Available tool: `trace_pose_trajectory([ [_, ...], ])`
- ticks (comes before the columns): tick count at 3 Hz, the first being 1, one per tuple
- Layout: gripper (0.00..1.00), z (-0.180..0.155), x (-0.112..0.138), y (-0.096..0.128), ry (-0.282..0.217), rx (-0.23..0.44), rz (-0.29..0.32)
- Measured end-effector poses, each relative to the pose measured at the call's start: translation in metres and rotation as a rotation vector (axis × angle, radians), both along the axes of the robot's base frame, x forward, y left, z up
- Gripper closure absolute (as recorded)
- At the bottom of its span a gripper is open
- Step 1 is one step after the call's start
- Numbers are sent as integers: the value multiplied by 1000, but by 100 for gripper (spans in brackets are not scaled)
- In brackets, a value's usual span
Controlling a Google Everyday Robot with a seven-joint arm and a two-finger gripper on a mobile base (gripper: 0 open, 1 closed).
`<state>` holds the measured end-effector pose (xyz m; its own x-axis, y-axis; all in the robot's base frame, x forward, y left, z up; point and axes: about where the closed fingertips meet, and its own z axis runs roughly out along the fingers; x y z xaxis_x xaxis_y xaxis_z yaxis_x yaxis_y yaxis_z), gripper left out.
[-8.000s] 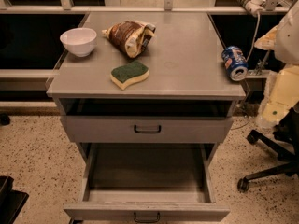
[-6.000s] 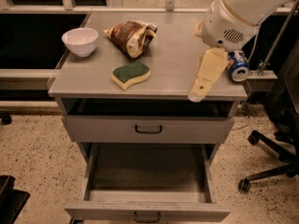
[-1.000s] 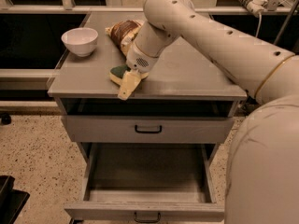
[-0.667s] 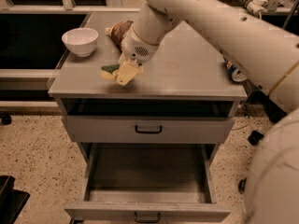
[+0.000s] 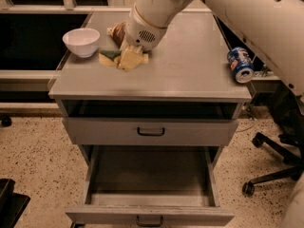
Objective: Place sponge into middle drawer
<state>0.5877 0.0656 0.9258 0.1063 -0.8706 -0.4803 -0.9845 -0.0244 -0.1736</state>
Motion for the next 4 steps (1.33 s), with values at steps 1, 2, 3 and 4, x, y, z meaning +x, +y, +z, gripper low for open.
trace_pose_trajectory([
  [1,100,-14,-23,-18,46,6,-54],
  [2,100,17,-96,-14,38,138,-123],
  [3,100,48,-161,-5,-71,249,-159],
  [4,100,47,-173,-23,-110,287,-237],
])
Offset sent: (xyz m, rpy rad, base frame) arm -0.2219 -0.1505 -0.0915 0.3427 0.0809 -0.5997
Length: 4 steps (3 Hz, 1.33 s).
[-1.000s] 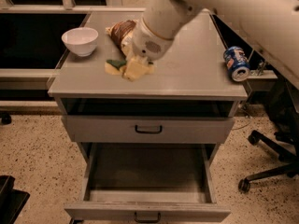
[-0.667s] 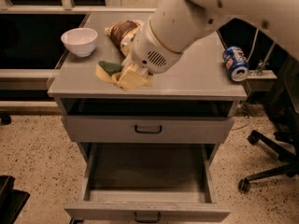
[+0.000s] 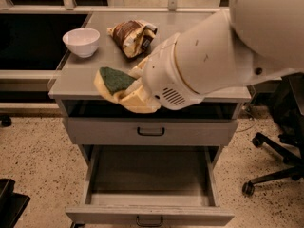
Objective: Place sponge into middle drawer
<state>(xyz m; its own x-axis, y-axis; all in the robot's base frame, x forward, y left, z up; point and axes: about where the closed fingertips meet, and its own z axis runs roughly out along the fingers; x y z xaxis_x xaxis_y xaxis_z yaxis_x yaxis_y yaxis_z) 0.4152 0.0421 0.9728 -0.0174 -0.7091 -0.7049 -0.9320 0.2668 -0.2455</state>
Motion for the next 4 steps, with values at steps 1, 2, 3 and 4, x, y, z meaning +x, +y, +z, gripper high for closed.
trace_pose_trajectory([
  [1,100,0,0,0,2,2,-1],
  [2,100,-8,1,-1,19,39,0],
  [3,100,-60,7,-17,86,132,-61],
  [4,100,-169,6,-46,255,215,-210],
])
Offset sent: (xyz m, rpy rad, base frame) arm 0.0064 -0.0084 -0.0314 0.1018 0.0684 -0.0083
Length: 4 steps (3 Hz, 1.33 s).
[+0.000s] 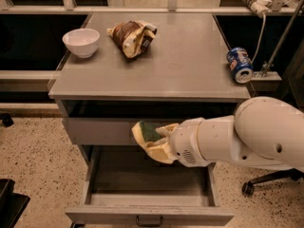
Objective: Place sponge into middle drawer
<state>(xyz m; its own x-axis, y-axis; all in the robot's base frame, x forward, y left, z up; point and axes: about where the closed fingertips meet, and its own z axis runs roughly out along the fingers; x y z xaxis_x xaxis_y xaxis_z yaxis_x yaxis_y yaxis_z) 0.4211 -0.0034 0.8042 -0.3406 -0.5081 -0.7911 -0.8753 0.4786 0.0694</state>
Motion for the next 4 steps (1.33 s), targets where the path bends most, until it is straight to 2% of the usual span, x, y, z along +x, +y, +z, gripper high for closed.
trace_pose_trajectory([
  [1,100,1,0,0,-1,0,1],
  [2,100,-25,23,5,3,7,33],
  [3,100,-94,55,2,90,34,25],
  [4,100,-160,67,-3,202,68,-16],
])
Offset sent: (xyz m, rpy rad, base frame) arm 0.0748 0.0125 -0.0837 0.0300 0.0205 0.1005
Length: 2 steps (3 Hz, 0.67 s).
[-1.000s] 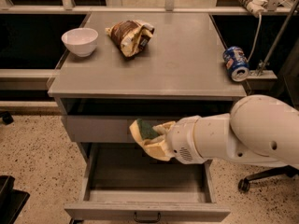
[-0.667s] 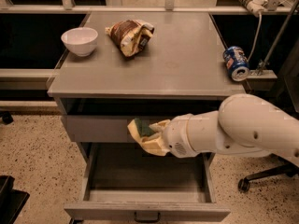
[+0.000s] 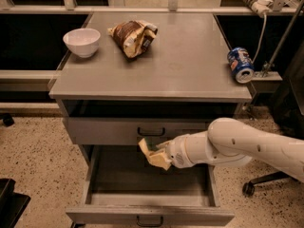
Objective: Place sponge into middle drawer
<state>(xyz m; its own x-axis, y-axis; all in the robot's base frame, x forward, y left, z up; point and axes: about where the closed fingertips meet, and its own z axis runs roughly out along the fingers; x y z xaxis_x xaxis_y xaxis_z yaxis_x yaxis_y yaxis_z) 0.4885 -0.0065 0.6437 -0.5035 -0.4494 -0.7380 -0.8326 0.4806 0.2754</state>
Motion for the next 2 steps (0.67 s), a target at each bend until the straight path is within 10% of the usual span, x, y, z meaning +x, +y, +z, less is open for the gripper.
trace_pose_trajectory([
  [2,100,-49,-1,-18,101,6,-82],
])
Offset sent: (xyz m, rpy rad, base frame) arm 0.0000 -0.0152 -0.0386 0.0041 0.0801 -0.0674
